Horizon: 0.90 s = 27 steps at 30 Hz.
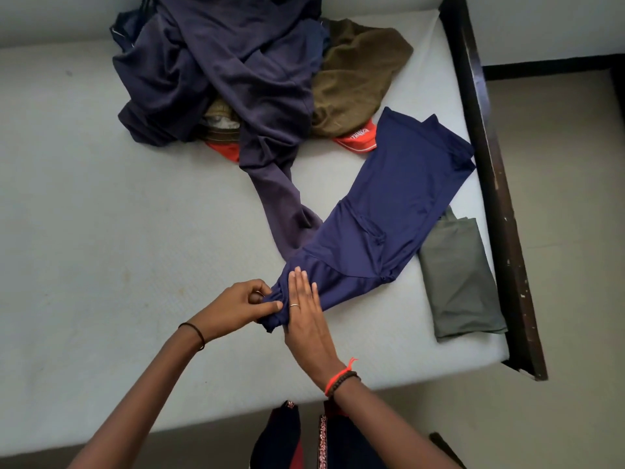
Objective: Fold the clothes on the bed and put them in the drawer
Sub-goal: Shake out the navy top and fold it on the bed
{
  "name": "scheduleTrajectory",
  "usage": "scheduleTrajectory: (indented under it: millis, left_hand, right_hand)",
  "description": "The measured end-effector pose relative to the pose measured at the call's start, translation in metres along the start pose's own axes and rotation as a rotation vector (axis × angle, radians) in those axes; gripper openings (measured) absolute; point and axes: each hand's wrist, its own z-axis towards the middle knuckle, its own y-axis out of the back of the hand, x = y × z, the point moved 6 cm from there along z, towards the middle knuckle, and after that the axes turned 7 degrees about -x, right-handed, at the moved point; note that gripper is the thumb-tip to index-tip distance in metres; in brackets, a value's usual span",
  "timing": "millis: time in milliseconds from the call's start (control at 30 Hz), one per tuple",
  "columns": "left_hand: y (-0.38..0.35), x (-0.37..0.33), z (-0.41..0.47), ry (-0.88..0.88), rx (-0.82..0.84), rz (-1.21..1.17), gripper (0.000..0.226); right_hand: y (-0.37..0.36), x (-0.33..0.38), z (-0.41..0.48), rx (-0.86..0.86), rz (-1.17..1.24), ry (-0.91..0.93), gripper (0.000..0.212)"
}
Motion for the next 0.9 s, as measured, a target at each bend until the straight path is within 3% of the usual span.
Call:
scheduleTrajectory:
  millis: [100, 167, 233, 300, 367, 500, 600, 700, 900]
  left_hand:
    - [0.004, -0.009, 0.0, 0.037, 0.143, 0.083, 0.022]
    - [0.008, -0.018, 0.001, 0.027, 0.207, 0.197, 0.041]
    - [0.018, -0.037, 0.012, -0.107, 0.057, 0.243, 0.051]
    - [0.024, -0.067, 0.023, -0.348, -0.162, 0.16, 0.033]
    - [0.011, -0.089, 0.038, -0.491, -0.13, 0.091, 0.03]
    - [-0.044, -0.089, 0.072, -0.328, 0.225, 0.173, 0.055]
    - [-0.061, -0.064, 0.093, -0.192, 0.345, 0.326, 0.07]
    - [-0.049, -0.043, 0.108, -0.081, 0.285, 0.347, 0.072]
    - [-0.036, -0.013, 0.119, 0.025, 0.149, 0.181, 0.057]
  right_hand:
    - [0.002, 0.004, -0.009, 0.017, 0.191, -0.07, 0.078]
    - [0.003, 0.004, -0.017, 0.067, 0.31, -0.122, 0.076]
    - [0.002, 0.008, -0.027, 0.134, 0.404, -0.159, 0.074]
    - [0.001, 0.012, -0.038, 0.203, 0.438, -0.174, 0.072]
    - [-0.002, 0.015, -0.047, 0.25, 0.45, -0.181, 0.068]
    - [0.013, 0.014, -0.048, 0.283, 0.619, -0.315, 0.054]
    - [0.038, -0.004, -0.036, 0.284, 0.661, -0.42, 0.016]
    - [0.065, -0.029, -0.006, 0.275, 0.748, -0.445, 0.013]
    - [0.09, -0.123, 0.057, 0.225, 0.78, -0.658, 0.035]
